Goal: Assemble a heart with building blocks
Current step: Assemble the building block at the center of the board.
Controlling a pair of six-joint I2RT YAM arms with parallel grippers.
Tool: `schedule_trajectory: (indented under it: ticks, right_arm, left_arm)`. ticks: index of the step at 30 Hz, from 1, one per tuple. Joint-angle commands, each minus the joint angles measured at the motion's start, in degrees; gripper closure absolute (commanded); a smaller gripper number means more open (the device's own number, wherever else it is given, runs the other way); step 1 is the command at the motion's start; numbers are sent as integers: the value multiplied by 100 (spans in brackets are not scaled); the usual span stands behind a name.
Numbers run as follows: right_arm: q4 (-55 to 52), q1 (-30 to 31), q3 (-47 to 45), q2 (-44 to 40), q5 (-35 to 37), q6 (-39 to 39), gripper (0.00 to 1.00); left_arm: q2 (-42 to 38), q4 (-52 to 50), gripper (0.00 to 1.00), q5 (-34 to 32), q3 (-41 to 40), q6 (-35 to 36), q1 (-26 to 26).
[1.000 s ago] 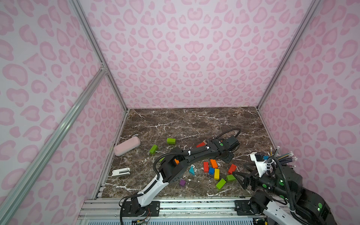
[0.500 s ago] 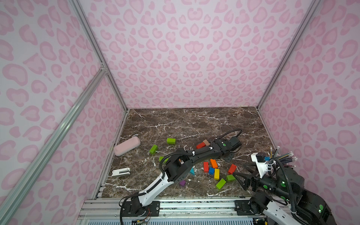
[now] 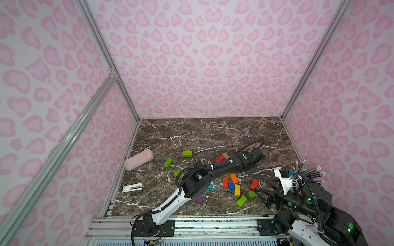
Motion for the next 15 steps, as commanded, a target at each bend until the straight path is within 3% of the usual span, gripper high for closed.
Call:
schedule_trajectory:
  ticks: [1, 15]
  right_arm:
    - [168, 6, 2, -7, -5, -49, 4]
    - [176, 15, -3, -7, 8, -43, 4]
  left_arm:
    - [129, -64, 76, -10, 21, 18, 42]
    - [207, -19, 75, -2, 115, 75, 73]
